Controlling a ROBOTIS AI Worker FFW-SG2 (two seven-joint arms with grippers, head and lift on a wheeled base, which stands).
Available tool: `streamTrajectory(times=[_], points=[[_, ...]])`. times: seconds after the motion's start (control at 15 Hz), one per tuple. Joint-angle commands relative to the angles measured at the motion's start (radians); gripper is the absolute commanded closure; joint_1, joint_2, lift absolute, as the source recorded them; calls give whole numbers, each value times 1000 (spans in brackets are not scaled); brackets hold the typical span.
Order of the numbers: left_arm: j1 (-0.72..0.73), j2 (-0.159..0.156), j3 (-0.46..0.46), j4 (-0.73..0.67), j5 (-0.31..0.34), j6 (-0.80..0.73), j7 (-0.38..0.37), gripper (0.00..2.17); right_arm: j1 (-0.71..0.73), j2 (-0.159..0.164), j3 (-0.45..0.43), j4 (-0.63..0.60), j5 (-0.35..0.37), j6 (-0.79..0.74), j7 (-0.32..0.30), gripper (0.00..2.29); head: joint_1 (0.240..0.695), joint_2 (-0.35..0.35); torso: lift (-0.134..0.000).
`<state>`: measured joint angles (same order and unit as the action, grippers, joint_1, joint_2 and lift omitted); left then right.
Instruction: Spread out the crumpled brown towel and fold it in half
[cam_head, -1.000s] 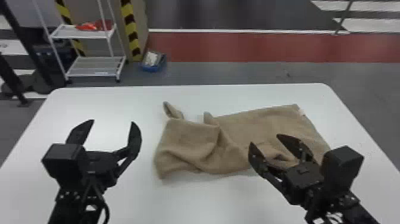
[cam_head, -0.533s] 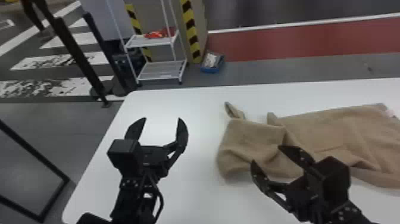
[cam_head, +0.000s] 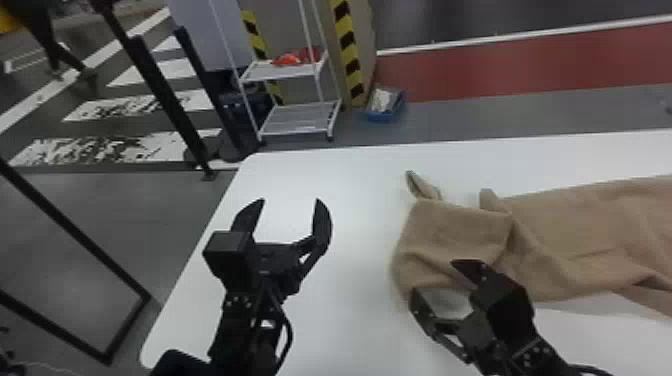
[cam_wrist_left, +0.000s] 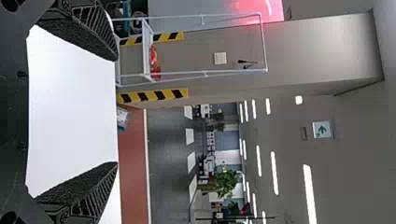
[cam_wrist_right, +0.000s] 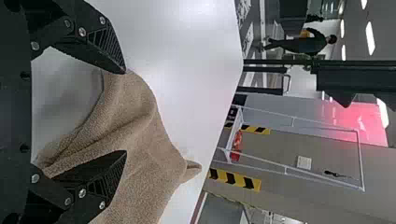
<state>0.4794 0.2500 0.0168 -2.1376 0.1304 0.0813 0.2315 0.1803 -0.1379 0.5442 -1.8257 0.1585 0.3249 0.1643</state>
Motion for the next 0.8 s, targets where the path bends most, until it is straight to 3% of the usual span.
streamTrajectory(times=[0.0, 0.13, 0.27, 0.33, 0.4, 0.67, 0.73], points=[[-1, 0, -1, 2, 0, 1, 0, 87, -48, 14, 25, 63, 4, 0, -3, 326, 695, 350, -125], [-1, 0, -3, 5, 0, 1, 0, 87, -81, 32, 42, 102, 21, 6, -3, 417, 695, 350, -125], [2, 0, -3, 5, 0, 4, -1, 87, -99, 37, 57, 112, 35, 18, -3, 866, 695, 350, -125], [4, 0, -3, 5, 0, 4, -3, 87, -108, 38, 72, 111, 35, 58, -2, 1271, 695, 350, -125], [4, 0, -3, 5, 0, 4, -3, 87, -117, 38, 76, 111, 42, 119, -2, 1416, 695, 350, -125], [2, -3, -6, 4, -2, 4, -6, 87, -136, 43, 80, 108, 52, 245, -2, 1423, 695, 350, -125], [2, -3, -6, 4, -2, 4, -8, 87, -134, 43, 80, 102, 52, 242, -2, 1555, 695, 350, -125]])
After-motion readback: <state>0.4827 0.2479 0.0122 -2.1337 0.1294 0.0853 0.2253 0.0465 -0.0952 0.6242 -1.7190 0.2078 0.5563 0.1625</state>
